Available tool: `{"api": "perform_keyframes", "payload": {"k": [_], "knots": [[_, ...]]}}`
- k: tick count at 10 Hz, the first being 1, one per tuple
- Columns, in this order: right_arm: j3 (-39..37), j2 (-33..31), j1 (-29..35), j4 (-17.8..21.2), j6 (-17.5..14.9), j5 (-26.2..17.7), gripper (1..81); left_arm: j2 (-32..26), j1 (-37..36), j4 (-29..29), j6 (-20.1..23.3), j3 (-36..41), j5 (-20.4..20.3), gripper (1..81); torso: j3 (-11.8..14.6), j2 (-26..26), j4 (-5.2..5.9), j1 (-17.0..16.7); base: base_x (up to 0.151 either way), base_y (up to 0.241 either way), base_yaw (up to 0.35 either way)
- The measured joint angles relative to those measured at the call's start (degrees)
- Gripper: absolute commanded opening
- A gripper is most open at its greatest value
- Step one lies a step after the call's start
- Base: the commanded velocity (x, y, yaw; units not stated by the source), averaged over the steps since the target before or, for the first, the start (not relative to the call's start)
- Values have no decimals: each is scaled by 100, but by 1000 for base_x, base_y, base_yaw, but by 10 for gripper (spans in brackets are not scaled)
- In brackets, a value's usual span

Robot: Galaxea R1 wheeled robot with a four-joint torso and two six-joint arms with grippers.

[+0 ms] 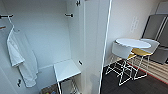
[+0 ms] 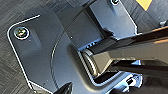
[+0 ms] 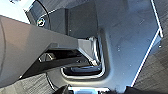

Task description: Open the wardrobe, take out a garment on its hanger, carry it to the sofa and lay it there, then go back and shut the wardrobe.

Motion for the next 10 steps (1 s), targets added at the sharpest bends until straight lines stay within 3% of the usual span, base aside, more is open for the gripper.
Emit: {"api": "perform_keyframes", "payload": {"k": [10], "knots": [[0, -5, 4, 0, -2, 0, 811, -2, 18, 59, 0, -2, 4, 811, 0, 0, 0, 1, 0, 0, 310]]}}
